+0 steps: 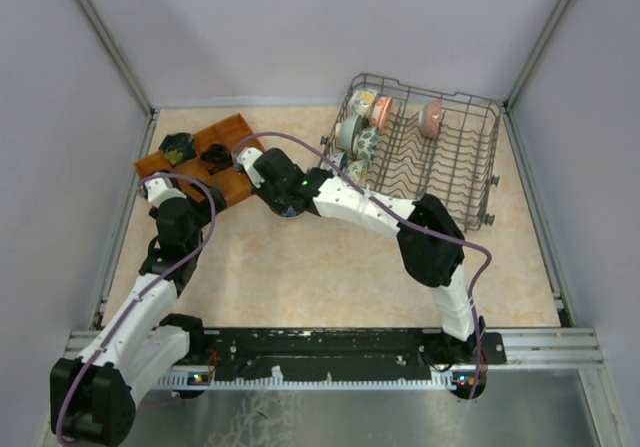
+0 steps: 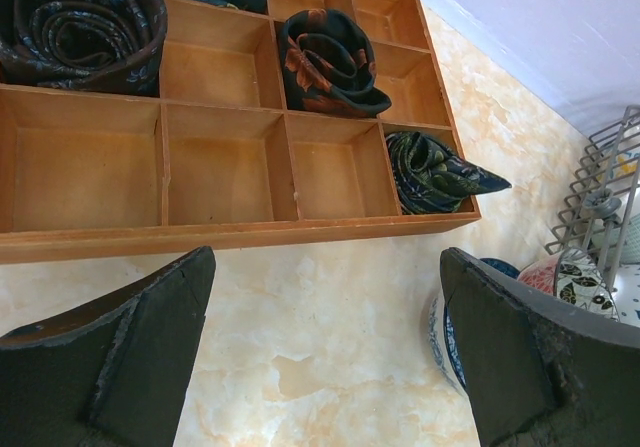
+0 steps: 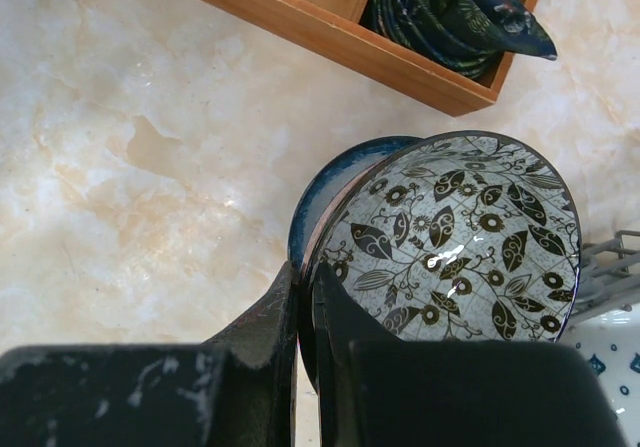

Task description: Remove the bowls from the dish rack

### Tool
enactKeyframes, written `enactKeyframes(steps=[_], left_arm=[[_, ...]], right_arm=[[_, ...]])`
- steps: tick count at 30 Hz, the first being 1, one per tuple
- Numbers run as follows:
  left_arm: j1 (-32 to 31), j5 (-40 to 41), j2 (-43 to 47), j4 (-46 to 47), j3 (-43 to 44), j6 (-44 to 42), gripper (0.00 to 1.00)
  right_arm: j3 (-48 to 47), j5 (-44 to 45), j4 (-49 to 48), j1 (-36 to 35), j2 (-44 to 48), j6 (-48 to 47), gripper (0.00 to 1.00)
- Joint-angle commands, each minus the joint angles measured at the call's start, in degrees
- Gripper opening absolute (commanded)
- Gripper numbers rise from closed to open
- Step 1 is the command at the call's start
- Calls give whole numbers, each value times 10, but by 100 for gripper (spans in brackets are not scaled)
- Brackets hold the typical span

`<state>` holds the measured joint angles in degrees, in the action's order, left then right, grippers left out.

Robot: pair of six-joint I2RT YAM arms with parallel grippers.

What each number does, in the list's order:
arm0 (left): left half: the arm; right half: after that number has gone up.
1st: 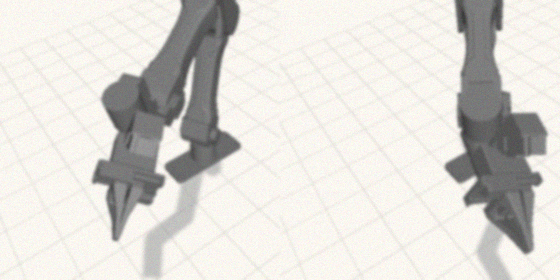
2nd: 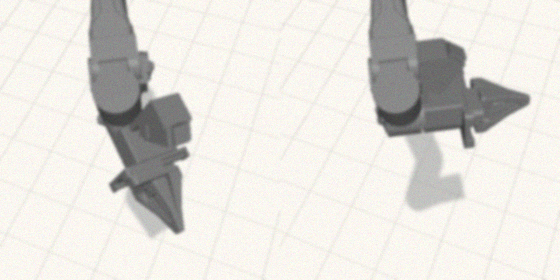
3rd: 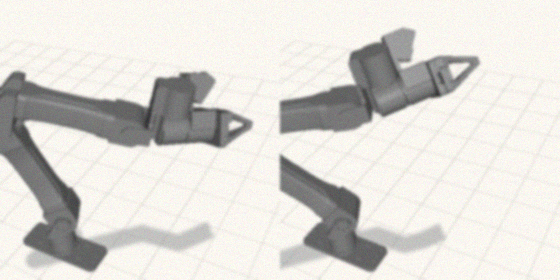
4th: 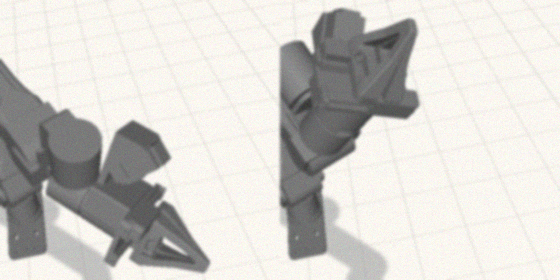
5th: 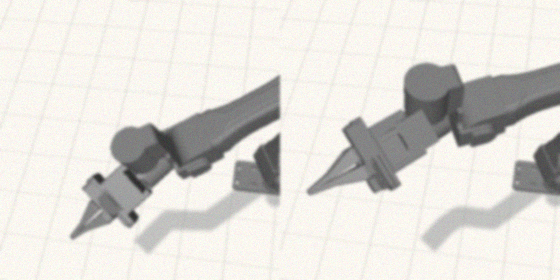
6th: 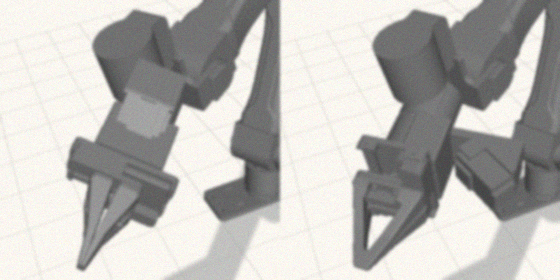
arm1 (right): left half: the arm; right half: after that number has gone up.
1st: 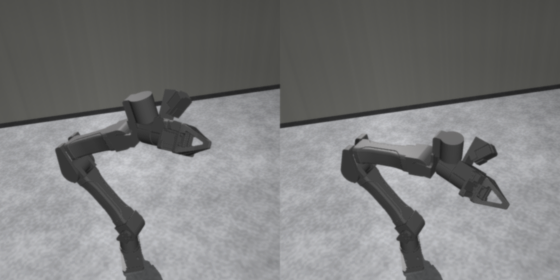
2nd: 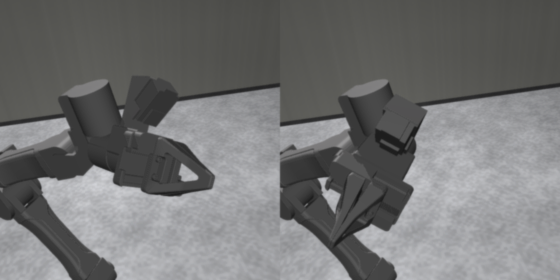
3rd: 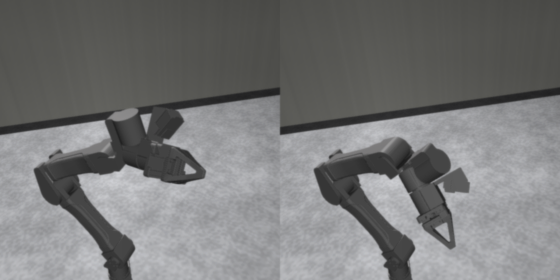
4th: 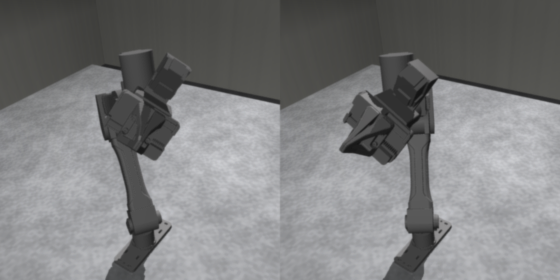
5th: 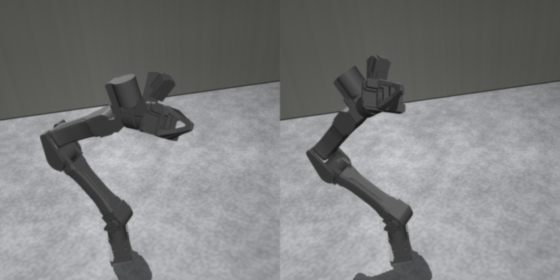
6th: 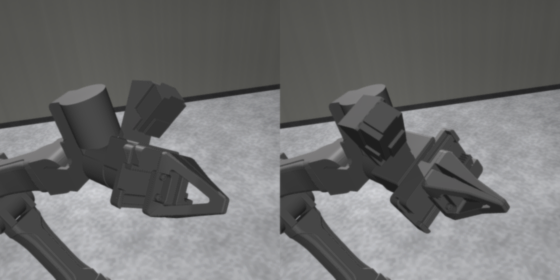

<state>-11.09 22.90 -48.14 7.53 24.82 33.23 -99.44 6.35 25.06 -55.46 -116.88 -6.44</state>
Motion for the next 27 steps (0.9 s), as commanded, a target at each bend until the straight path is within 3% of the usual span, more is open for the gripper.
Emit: enactKeyframes(steps=[1,27], left_arm=[[4,-3,-1,10,1,1,99],[8,-7,6,15,-6,2,99]], right_arm=[[-38,29,-22,-4,2,-7,0],[-51,44,-27,-4,-51,10,2]])
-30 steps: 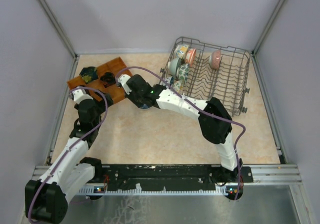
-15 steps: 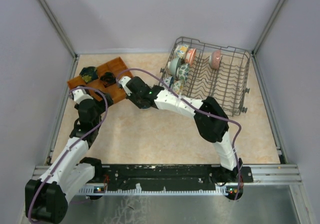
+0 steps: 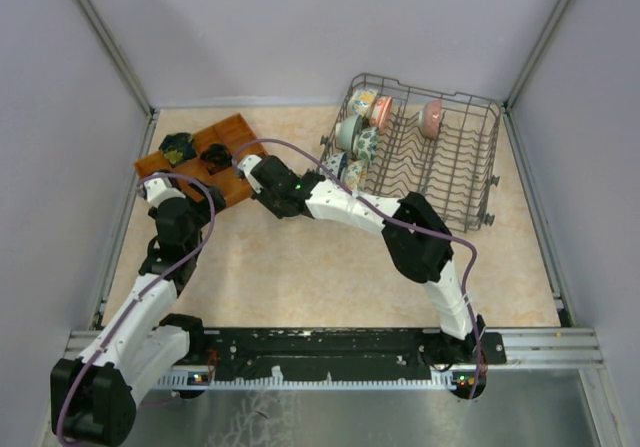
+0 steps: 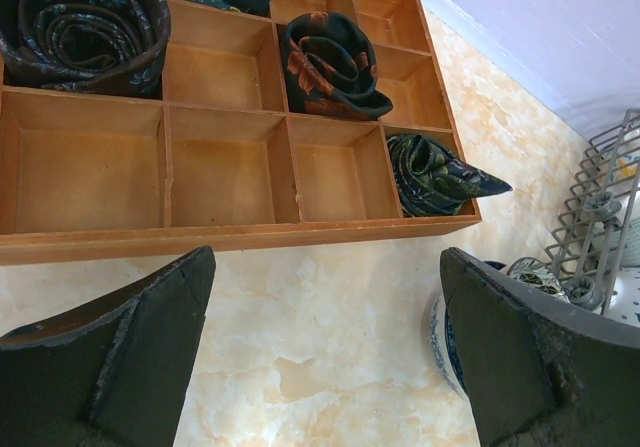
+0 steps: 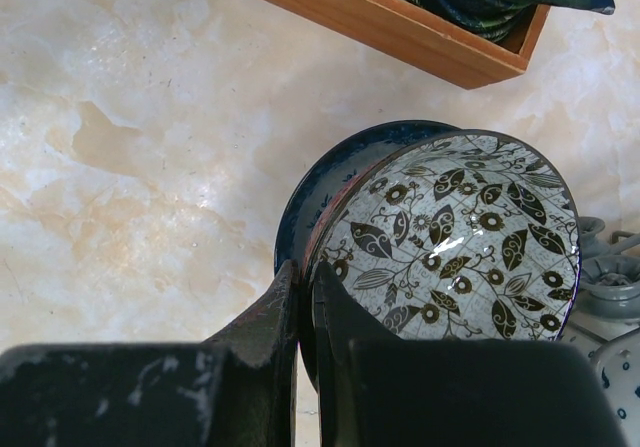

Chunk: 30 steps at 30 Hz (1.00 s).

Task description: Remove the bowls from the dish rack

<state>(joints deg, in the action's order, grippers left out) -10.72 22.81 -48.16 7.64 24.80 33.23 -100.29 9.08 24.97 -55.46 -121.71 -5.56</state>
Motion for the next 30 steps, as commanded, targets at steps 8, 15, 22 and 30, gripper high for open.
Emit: enactKeyframes(steps=[8,15,22,30], left_arm=[[5,-8,1,17,-6,3,99],[5,-8,2,17,-7,3,99],[6,-8,2,17,-8,3,99],[6,-11,2,18,-9,3,99]], right_arm=[[-51,22,-26,-5,-14,5,4],[-59,22,-22,-4,-23,10,15],[-57,24,-24,-4,-15,13,34],[-24,16,-49,-5,43,20,40]])
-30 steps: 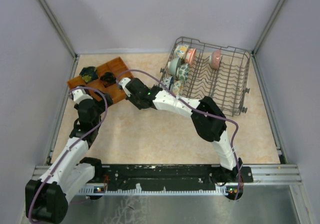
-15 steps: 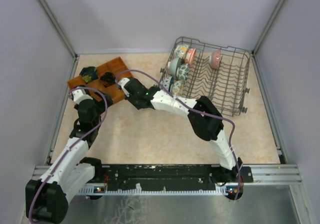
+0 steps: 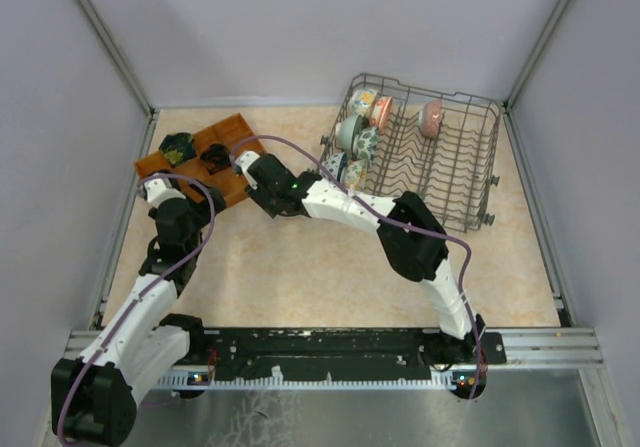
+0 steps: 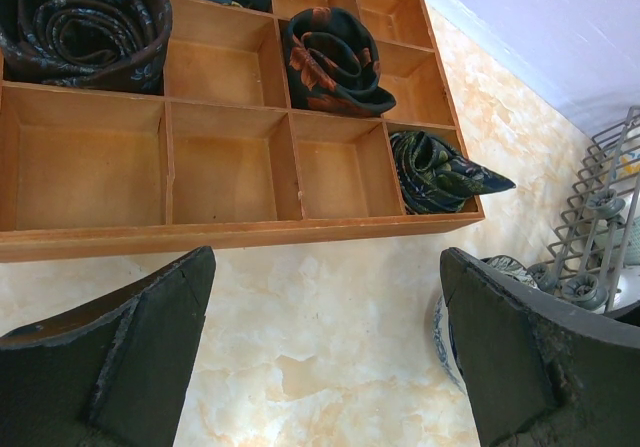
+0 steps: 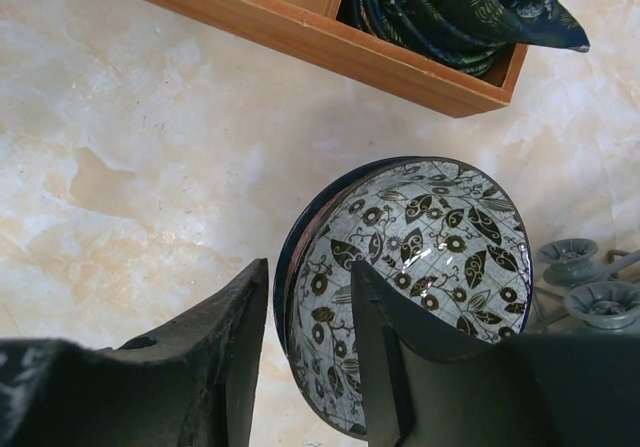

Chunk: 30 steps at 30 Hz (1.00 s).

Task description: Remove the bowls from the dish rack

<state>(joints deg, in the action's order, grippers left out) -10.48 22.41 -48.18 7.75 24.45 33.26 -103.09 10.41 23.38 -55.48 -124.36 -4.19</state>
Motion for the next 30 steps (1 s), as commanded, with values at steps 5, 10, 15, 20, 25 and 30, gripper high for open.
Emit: enactKeyframes(steps=[5,10,15,20,25,30], left_arm=[[4,-8,3,17,-5,4,99],[4,-11,4,17,-5,4,99],[5,-16,1,16,-2,4,99],[5,-28,-6,27,-4,10,100],[5,-35,-26,43,-3,14,99],[5,-37,-42,59,0,16,99]], right_arm=[[67,9,-82,-4,153,19,54],[129,45,-135,33,255,42,64],[246,2,-217,201,367,139,67],[368,-160,-388,457,413,267,68],[352,-311,-482,604,324,359,66],[294,-353,-502,652,221,375,67]])
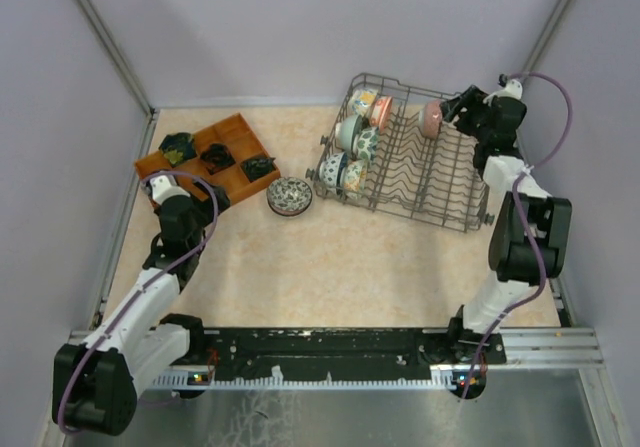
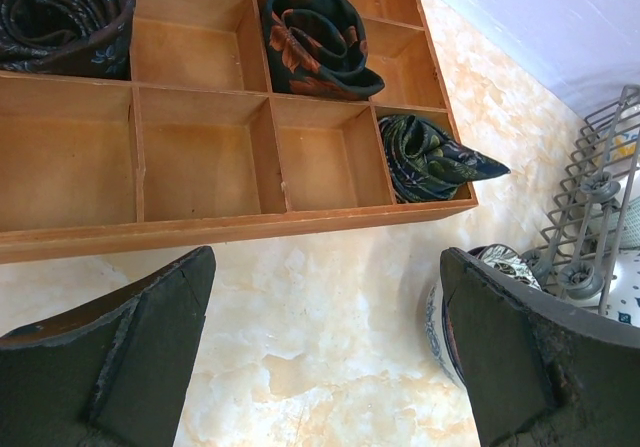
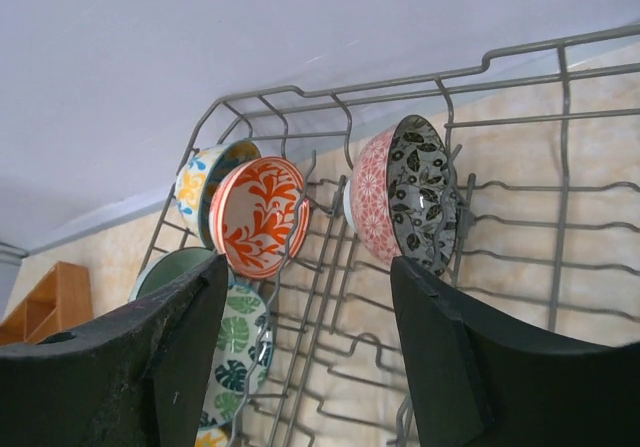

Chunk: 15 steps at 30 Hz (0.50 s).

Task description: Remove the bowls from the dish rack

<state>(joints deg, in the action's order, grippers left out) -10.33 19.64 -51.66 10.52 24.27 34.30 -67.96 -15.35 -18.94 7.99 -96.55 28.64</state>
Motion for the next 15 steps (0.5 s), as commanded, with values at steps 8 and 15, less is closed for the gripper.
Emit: enactKeyframes(steps=[8,15], left_arm=[[4,-7,-24,45,2,4,99],[4,-4,-34,55,1,4,99]], right_arm=[[-110,-154,-148,52,-155,95,67],[-170,-175,-134,57,-216,77,67]])
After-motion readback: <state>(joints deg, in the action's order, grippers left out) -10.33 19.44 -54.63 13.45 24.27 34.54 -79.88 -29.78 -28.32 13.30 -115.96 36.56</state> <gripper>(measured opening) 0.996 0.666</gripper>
